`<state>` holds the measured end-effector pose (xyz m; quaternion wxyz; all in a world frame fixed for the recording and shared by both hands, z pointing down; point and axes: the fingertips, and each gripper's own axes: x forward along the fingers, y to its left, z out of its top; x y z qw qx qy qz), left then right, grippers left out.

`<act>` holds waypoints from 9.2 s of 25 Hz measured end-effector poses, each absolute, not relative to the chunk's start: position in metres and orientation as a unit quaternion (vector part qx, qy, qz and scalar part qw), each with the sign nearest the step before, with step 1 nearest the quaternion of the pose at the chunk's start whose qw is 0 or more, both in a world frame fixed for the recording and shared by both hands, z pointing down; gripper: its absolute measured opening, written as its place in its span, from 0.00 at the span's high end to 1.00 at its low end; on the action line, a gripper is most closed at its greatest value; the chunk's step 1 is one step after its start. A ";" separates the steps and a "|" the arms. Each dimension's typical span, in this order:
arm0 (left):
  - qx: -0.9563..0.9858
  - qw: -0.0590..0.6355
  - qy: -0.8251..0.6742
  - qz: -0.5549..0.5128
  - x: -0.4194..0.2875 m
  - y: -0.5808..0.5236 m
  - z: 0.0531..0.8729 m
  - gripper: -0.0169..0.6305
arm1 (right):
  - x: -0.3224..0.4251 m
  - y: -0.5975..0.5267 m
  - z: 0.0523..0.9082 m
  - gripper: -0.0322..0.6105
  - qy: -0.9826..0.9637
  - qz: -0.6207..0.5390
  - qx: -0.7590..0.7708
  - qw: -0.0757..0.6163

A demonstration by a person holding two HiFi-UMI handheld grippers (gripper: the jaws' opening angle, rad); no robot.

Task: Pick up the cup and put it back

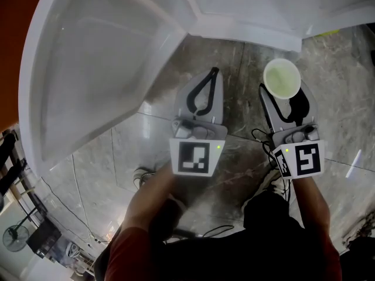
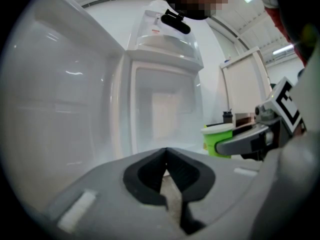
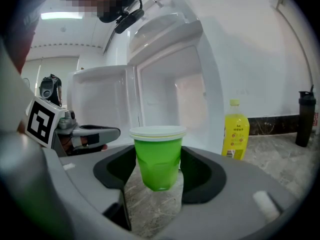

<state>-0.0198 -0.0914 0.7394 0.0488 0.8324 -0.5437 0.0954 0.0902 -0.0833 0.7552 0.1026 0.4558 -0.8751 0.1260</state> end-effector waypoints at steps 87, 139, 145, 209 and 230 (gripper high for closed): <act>0.821 0.077 -0.555 0.114 -0.034 -0.084 0.764 0.97 | 0.000 -0.285 0.762 0.52 -0.882 0.060 0.445 0.145; 0.815 0.073 -0.566 0.098 -0.033 -0.089 0.757 0.97 | 0.068 -0.158 0.776 0.48 -0.859 0.147 0.471 0.134; 0.815 0.082 -0.565 0.099 -0.030 -0.088 0.761 0.97 | 0.073 -0.122 0.780 0.48 -0.863 0.150 0.463 0.136; 0.831 0.061 -0.544 0.104 -0.020 -0.085 0.755 0.97 | 0.091 -0.091 0.778 0.95 -0.862 0.129 0.470 0.137; 0.857 0.093 -0.497 0.103 -0.019 -0.085 0.751 0.97 | 0.088 -0.090 0.770 0.95 -0.864 0.119 0.464 0.155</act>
